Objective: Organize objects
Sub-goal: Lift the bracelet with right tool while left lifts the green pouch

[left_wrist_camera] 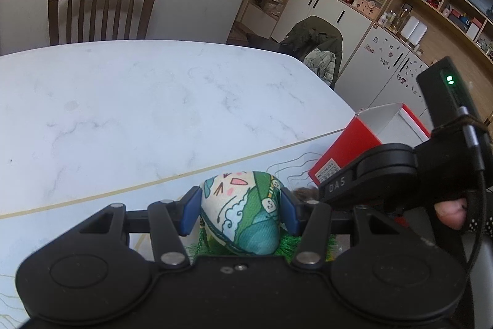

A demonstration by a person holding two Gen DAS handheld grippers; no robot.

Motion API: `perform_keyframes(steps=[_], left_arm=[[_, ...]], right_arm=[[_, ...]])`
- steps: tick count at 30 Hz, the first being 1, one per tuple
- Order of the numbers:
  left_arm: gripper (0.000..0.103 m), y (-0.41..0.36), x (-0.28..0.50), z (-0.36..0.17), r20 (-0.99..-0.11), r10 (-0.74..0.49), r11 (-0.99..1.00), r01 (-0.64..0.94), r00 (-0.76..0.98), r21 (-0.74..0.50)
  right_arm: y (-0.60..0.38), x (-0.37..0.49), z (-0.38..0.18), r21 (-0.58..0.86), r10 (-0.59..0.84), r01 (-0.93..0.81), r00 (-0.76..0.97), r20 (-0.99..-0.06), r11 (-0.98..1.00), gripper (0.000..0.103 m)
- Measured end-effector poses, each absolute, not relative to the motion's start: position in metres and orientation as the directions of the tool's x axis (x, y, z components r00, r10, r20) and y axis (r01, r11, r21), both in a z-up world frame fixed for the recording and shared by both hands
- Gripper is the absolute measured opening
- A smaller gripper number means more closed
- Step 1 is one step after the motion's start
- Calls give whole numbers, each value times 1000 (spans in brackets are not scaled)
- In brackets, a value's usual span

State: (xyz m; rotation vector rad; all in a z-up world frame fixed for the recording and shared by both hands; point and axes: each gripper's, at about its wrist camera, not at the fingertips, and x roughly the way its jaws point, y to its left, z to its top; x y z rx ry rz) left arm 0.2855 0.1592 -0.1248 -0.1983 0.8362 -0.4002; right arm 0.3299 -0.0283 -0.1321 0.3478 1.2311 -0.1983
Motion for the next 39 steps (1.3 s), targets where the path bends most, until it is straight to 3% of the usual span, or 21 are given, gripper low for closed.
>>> perform_keyframes(steps=[10,25,39], left_arm=[[51,153,277,-109,-682,-386,923,257,621,-287],[51,126,253,-40,-657,-412,910,326,631,-257],[51,46,239,22,-641,-425,896,398,639,-197]], right_arm=[[-40,309,-90,242,117,261,416,-902,935,6],[-75,274,-5,372,239,160,526,-816,914,6],[-168,263,30,364,266,73,554,-789,929,6]])
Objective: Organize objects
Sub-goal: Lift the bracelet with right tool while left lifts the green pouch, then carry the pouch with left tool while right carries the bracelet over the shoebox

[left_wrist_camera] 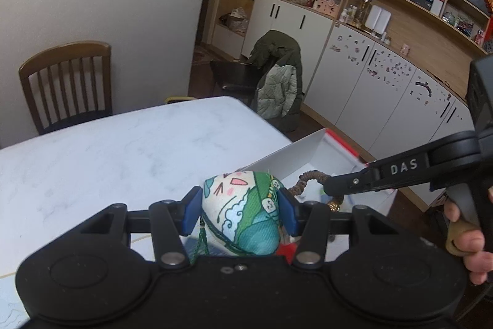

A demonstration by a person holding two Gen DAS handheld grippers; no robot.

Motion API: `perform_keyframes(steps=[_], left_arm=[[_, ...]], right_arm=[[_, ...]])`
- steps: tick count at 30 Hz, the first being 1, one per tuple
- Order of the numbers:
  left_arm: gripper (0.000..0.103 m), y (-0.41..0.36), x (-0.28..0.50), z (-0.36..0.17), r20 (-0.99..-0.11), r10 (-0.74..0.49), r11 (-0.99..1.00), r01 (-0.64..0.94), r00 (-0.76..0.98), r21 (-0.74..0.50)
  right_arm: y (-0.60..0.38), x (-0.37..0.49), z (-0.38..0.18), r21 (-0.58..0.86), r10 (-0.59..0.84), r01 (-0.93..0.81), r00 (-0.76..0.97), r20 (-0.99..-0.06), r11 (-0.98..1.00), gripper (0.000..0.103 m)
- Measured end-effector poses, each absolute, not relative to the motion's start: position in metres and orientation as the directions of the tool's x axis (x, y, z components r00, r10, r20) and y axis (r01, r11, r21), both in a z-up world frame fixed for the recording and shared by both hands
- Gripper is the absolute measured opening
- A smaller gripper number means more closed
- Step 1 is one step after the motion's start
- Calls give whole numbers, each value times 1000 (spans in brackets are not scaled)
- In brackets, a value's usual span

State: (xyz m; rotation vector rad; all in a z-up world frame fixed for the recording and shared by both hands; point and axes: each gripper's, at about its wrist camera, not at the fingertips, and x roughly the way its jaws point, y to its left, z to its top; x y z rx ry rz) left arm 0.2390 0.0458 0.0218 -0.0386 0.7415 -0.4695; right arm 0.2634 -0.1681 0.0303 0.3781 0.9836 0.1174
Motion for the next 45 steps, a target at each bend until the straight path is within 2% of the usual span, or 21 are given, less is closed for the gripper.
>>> perform_keyframes(steps=[10,22,35,45], left_arm=[[51,-39,250,26,-648,-447,881,428,617,-200],[51,-121,276,-22,-721,-377,906,392,582,-157],[51,-152,313,-76,-798,-260,940,333,544,-79],[51,-159,328,-108,-841,-193,948,317,505,-27]], right_arm=[[-259,278,18,364,257,93,550,-795,927,6],[-326,320,-19,345,265,62,518,-813,936,6],[-326,363,-72,280,247,7,448,-859,960,6],[-317,369,-91,235,230,-39,410,-883,971,6]])
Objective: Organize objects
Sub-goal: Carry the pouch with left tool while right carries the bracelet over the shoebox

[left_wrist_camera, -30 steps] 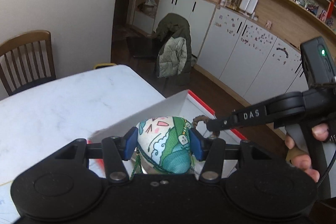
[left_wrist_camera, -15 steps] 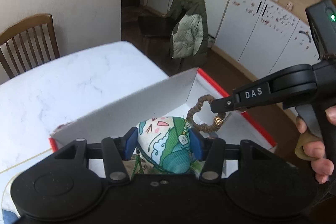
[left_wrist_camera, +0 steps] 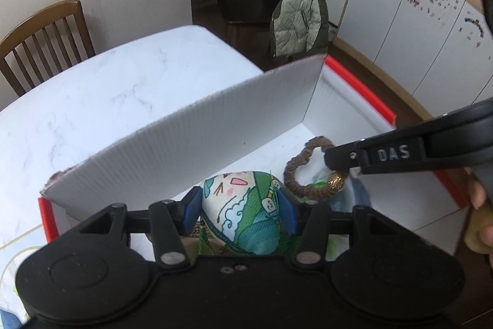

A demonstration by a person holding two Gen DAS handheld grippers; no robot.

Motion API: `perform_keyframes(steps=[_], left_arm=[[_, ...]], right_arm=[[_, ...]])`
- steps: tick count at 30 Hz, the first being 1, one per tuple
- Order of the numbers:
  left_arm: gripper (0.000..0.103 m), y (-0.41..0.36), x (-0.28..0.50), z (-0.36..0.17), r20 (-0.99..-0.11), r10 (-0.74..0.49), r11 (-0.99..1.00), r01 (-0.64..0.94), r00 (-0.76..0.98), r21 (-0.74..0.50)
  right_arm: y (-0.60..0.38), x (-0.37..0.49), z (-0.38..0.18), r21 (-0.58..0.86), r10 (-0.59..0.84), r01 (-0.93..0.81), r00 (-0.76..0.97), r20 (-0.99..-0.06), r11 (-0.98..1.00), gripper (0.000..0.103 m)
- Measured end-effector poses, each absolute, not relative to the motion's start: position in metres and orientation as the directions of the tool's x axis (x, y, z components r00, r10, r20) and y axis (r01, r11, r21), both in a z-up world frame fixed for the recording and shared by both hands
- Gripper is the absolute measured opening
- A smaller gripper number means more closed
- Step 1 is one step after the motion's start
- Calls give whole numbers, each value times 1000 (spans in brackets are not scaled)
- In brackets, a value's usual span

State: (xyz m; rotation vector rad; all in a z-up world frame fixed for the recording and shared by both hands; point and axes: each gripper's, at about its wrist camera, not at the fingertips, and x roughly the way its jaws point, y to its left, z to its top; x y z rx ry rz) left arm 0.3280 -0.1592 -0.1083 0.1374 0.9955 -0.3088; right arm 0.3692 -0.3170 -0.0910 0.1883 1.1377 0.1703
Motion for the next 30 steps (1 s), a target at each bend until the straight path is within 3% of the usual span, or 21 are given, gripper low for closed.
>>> perform_keyframes(steps=[8,16,18,30], left_arm=[[53,-163,332,-113,-859,-176,946,324,482,-13],[70,-161,332,-108,-854,-178,954,299,489,-27],[78,-162,329,-105,-848,-178,954,298,499,-25],[85,-149,308,-77,-811,-196,962,267,552,-50]], right_arm=[[-315,366,-85,220,232,-77,410,-882,972,7],[-320,361,-74,252,268,-92,408,-873,963,7],[-321,359,-71,255,271,-94,407,-872,962,8],[-330,342,-58,309,337,-135,405,-850,941,9]])
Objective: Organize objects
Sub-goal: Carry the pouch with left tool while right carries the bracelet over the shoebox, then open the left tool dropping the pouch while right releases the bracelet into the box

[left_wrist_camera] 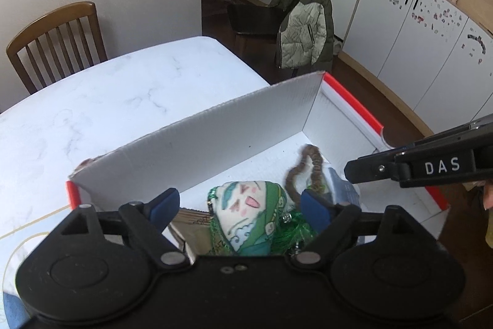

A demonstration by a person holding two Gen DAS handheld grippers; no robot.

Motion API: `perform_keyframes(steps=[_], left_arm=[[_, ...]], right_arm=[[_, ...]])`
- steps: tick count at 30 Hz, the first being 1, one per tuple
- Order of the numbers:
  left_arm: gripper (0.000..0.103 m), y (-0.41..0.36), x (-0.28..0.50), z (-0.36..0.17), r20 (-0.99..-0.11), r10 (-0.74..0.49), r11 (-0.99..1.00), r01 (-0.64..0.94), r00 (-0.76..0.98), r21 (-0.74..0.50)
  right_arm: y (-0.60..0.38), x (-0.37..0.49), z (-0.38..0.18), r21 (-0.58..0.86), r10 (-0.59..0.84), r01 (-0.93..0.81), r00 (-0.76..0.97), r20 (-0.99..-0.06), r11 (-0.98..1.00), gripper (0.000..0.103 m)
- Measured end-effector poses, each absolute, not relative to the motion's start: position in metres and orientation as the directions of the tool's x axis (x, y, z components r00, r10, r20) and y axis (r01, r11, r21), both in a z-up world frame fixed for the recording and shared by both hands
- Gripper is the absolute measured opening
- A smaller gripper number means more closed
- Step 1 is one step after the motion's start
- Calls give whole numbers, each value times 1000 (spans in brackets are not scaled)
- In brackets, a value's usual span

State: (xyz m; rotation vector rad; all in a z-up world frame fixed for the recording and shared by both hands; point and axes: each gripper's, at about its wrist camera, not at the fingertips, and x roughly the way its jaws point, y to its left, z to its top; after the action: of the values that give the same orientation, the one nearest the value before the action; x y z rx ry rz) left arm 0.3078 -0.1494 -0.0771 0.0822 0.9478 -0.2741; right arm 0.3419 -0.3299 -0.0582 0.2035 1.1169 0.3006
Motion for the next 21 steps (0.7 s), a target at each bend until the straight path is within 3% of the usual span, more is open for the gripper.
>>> perform_keyframes(steps=[15,21], left_arm=[[90,-120,267,-30,-739,-222,964,259,636,-66],[96,-100,248,-20,-727,-216,967,248,652,-65]], right_arm=[[-318,299,-20,274,371,-256,526,-765,927,9],[-304,273,-2,271,388,-282,579,-717,920,9]])
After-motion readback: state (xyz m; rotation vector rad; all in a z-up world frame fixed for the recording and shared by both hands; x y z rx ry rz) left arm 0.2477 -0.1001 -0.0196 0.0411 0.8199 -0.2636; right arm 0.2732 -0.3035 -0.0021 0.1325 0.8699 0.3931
